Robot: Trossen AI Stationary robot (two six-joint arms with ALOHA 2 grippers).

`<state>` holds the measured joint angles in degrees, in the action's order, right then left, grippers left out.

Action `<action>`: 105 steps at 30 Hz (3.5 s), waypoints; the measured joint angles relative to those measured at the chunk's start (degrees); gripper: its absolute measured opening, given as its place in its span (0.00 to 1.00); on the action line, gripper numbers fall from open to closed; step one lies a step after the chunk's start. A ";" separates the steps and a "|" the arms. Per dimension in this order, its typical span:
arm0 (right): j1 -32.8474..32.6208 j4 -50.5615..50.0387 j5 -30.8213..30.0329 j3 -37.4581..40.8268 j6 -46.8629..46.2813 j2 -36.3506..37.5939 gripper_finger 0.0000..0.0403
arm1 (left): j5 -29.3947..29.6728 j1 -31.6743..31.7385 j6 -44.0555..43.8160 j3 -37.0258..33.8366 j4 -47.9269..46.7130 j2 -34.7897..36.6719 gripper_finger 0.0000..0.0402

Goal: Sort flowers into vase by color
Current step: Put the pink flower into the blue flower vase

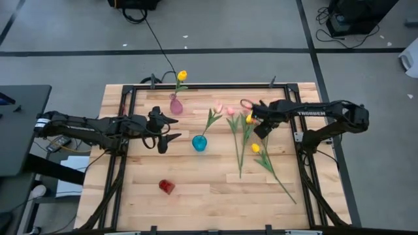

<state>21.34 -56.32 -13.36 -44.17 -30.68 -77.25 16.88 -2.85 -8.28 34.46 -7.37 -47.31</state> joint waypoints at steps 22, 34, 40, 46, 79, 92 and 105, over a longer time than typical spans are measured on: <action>1.36 8.86 7.27 7.16 -4.10 0.00 0.39 | 0.45 0.01 -1.20 -0.02 -1.59 0.49 0.74; -1.60 7.22 7.64 4.95 -5.41 3.20 0.39 | 0.46 0.02 -1.38 -0.02 -1.77 0.49 0.74; -4.58 8.30 8.93 6.26 -8.07 0.77 0.39 | 0.48 0.00 -1.79 -0.02 -1.89 0.50 0.74; -6.22 10.74 6.79 7.00 -7.42 -2.51 0.39 | 0.50 0.02 -2.51 -0.02 -1.97 0.50 0.74; -14.95 34.86 2.70 1.10 9.82 23.56 0.03 | -5.28 -6.20 4.01 2.71 15.06 -1.49 0.74; -21.79 70.19 15.27 0.99 16.74 19.92 0.03 | -6.08 -7.85 3.40 9.85 16.56 -14.49 0.74; -24.25 82.45 16.41 -3.78 22.42 3.23 0.03 | -6.03 -7.82 5.19 17.41 16.62 -24.98 0.74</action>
<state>-2.91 26.13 3.05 -47.95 -8.26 -74.02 10.85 -10.68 -3.08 51.87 9.24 -72.29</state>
